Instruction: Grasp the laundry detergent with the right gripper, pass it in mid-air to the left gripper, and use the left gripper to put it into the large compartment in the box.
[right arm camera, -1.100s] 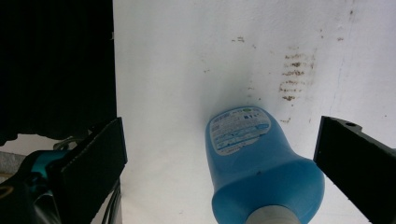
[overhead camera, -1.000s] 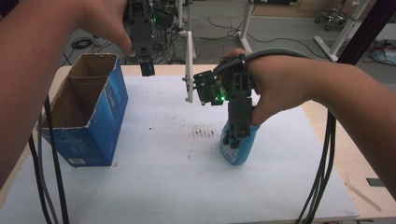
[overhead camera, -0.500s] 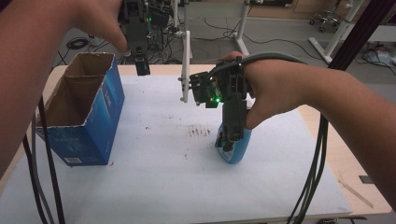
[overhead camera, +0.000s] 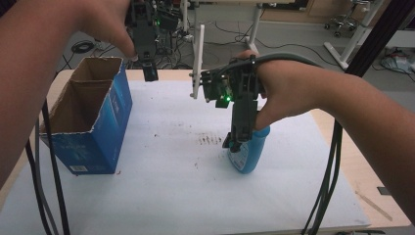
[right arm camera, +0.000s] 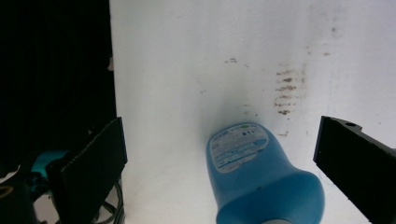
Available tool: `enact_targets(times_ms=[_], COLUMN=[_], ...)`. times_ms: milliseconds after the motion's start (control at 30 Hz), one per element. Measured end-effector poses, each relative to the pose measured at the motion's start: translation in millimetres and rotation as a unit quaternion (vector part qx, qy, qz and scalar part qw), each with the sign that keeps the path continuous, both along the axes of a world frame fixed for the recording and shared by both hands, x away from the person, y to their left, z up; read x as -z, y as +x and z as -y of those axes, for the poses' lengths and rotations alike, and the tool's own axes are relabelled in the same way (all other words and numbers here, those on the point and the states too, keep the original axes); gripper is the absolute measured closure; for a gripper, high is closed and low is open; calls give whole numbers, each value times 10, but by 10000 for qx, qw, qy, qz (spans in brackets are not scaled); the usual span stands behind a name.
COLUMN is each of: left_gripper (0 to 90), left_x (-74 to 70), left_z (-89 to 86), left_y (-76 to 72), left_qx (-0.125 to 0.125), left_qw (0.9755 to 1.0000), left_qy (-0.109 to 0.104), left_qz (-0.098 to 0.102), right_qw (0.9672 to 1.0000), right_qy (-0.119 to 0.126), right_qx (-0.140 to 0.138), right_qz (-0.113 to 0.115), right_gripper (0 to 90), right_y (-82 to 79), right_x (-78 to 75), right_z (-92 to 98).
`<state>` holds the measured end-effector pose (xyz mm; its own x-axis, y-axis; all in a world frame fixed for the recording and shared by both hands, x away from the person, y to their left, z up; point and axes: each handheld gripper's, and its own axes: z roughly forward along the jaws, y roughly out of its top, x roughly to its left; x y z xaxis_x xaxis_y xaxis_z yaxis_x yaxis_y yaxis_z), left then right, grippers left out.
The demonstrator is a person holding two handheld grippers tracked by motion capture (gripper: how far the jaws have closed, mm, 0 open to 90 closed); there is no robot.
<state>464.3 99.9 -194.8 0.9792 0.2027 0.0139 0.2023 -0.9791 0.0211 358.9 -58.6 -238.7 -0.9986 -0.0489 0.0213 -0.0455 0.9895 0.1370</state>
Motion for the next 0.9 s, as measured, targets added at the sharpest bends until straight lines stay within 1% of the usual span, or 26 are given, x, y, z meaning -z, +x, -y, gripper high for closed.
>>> enact_targets(times_ms=[33,67,100,133,167,200,233,267,300,333,367,400,433,467,500,533,567,600,633,667,700,733,767,833,867,900], left_gripper=[17,17,17,17,17,17,17,17,17,17,17,17,17,17,17,17,17,17,17,17,17,17,17,17,17,17], left_x=[0,0,0,1,1,-4,-7,-9,-16,-16,-21,-23,-27,-26,-25,-20,-21,-25,-25,-30,-30,-31,-31,-27,-20,-20], left_z=[-1,-1,-2,-4,-4,-4,-4,-4,-4,-4,-3,-1,1,3,6,7,14,20,20,31,31,37,44,51,60,60], left_y=[0,0,-4,-11,-11,-10,-13,-16,-23,-23,-27,-32,-36,-38,-41,-45,-45,-43,-43,-45,-45,-49,-55,-67,-77,-77], left_qx=[10,10,3,-20,-20,5,-6,-12,-29,-29,-19,-29,-22,-15,-19,-31,-31,-10,-10,-1,-1,1,-3,-8,-1,-1], left_qw=[10000,10000,10000,10000,10000,10000,10000,10000,10000,10000,10000,10000,10000,10000,10000,10000,10000,10000,10000,10000,10000,10000,10000,10000,10000,10000], left_qy=[9,9,9,-9,-9,3,4,-3,-9,-9,-8,-6,13,21,32,18,28,50,50,41,41,28,28,2,5,5], left_qz=[-10,-10,-13,-2,-2,-1,-2,2,3,3,9,6,11,8,1,9,13,13,13,28,28,56,41,46,42,42], right_qw=[10000,10000,9995,9989,9989,9957,9957,9928,9843,9843,9754,9705,9705,9658,9551,9490,9442,9362,9362,9169,9114,9114,8999,8951,8916,8916], right_qy=[48,48,183,300,300,608,608,800,1169,1169,1504,1625,1625,1739,1924,2033,2125,2271,2271,2589,2690,2690,2860,2907,2932,2932], right_qx=[57,57,226,333,333,657,657,848,1269,1269,1570,1739,1739,1884,2199,2351,2460,2631,2631,2979,3060,3060,3230,3310,3375,3375], right_qz=[38,38,97,139,139,231,231,284,372,372,367,388,388,400,487,533,527,519,519,593,584,584,641,687,727,727], right_gripper=[19,19,18,18,18,19,19,19,19,19,19,19,19,19,19,19,19,19,19,19,19,19,19,19,19,19], right_y=[23,23,71,103,103,175,175,220,319,319,413,439,439,460,482,487,486,480,480,459,449,449,402,348,306,306], right_x=[-8,-8,-42,-62,-62,-114,-114,-136,-154,-154,-144,-140,-140,-134,-134,-137,-143,-151,-151,-170,-175,-175,-183,-184,-181,-181], right_z=[15,15,52,76,76,140,140,179,276,276,393,456,456,520,655,724,777,846,846,1004,1054,1054,1195,1289,1350,1350])
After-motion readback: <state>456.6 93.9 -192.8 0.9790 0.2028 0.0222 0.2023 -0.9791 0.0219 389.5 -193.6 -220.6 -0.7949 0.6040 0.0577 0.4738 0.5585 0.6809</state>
